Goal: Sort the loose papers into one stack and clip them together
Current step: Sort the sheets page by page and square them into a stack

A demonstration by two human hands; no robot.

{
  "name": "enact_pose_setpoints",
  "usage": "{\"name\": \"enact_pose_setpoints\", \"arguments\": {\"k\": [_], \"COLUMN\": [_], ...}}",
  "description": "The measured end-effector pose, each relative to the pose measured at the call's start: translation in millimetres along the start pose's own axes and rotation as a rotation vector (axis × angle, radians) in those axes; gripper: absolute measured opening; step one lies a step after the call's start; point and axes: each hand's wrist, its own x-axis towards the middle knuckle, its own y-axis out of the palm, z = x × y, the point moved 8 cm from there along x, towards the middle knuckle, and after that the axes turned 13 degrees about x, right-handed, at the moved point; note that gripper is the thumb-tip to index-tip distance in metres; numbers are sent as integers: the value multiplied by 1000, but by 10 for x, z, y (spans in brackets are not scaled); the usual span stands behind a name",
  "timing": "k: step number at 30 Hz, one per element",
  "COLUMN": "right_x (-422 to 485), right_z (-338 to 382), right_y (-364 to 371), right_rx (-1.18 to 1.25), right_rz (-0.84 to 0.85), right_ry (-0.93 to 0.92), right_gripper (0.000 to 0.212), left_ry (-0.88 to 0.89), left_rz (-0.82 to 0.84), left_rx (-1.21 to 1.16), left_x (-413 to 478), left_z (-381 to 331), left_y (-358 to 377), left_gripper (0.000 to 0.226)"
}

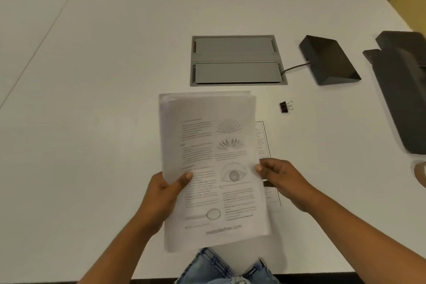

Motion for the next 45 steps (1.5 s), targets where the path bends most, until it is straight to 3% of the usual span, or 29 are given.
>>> {"name": "enact_pose_setpoints", "arguments": {"k": [3, 6, 8, 10, 12, 15, 18, 20, 22, 28, 33, 37, 39, 41, 45], "right_x": [86, 57, 117, 179, 197, 227, 268, 280, 263, 248, 238, 265, 290, 317, 345], "right_z": [-103, -253, -423, -581, -650, -667, -744, -799, -841, -808, -714, -743, -760, -775, -849], "right_y": [-413, -651, -666, -625, -547, -378, -408, -500, -581, -604, -423, -201, -77, -12, -130], "right_rx": [-63, -317, -498, -643, -857, -1103, -915, -644, -469, -289, -586, -813, -902, -879, -612], "right_rz": [-424, -704, -704, -670, -661, -639, -650, -685, -702, -609, -600, -618, -598, -588, -643], "right_ry": [-94, -80, 7, 105, 180, 196, 239, 246, 256, 146, 139, 184, 170, 180, 278], "right_gripper": [13, 26, 50, 72, 82, 79, 88, 89, 77, 31, 31, 69, 78, 77, 72], "left_ry": [-34, -54, -72, -93, -96, -101, -91, -100, -122, -132, -141, -143, -141, -138, -136], "left_rz": [-102, -159, -185, -211, -236, -259, -281, -305, -328, -349, -387, -404, -404, -402, -405], "left_rx": [-7, -23, -11, 6, 0, -64, -75, -90, -82, -59, -42, -35, -30, -40, -43], "left_x": [-102, -189, -240, -281, -308, -322, -312, -306, -290, -262, -247, -262, -265, -266, -253], "left_z": [134, 289, 365, 420, 455, 510, 536, 552, 596, 607, 653, 668, 685, 697, 708], "left_y": [-325, -628, -792, -903, -958, -972, -961, -967, -968, -973, -989, -1035, -1037, -1037, -1039], "left_gripper": [21, 41, 75, 93, 91, 59, 65, 39, 17, 14, 25, 30, 32, 33, 34]}}
